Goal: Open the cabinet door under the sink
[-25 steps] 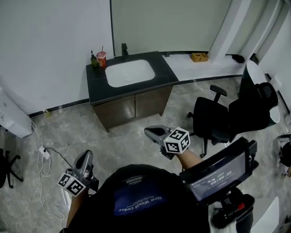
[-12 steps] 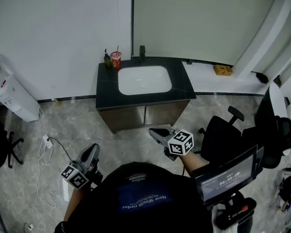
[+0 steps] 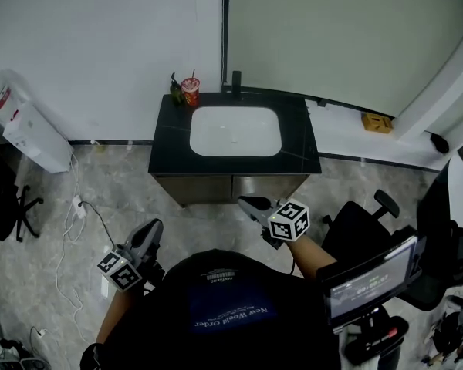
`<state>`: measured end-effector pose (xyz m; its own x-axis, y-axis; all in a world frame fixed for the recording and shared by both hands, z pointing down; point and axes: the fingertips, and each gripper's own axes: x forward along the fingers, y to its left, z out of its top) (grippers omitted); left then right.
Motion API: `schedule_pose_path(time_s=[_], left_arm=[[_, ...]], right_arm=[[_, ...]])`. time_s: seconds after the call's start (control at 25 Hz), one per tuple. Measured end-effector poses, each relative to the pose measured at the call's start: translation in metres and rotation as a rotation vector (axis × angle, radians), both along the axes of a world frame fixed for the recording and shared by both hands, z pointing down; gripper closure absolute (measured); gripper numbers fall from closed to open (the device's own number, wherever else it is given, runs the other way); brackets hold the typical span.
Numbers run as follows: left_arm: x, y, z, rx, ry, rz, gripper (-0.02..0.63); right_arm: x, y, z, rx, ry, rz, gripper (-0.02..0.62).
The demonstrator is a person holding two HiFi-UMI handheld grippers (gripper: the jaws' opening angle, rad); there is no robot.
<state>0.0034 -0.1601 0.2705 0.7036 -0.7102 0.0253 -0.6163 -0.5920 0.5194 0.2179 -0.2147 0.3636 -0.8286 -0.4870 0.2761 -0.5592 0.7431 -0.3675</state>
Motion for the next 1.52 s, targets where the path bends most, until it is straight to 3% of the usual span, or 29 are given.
schedule_pose_path(time_s=[0.2, 0.56, 0.88, 1.04, 1.28, 1.52], left_arm=[[-0.003, -0.021, 0.011, -0.017, -0.004, 0.03, 0.606], [-0.032, -0.071, 0.025, -0.018, 0.025, 0.182, 0.606], [-0.05, -0.084, 0.043, -0.044, 0.044, 0.287, 0.606], [-0.029, -0.086, 0.052, -0.061, 0.019, 0.293, 0.606], [0.028, -0.088, 0.061, -0.093, 0.006, 0.295, 0.606], [0.047, -0.072, 0.112, -0.208, -0.026, 0.266, 0.606]], right_arm=[[0.001, -0.017, 0.015, -0.021, 0.007, 0.042, 0.594], [-0.04, -0.037, 0.016, -0.016, 0.058, 0.143, 0.594], [-0.06, -0.037, 0.02, -0.031, 0.086, 0.23, 0.594], [-0.05, -0.034, 0.028, -0.033, 0.081, 0.199, 0.594], [-0.005, -0.037, 0.051, -0.045, 0.109, 0.183, 0.594], [0.003, -0.047, 0.109, -0.02, 0.199, 0.142, 0.592]])
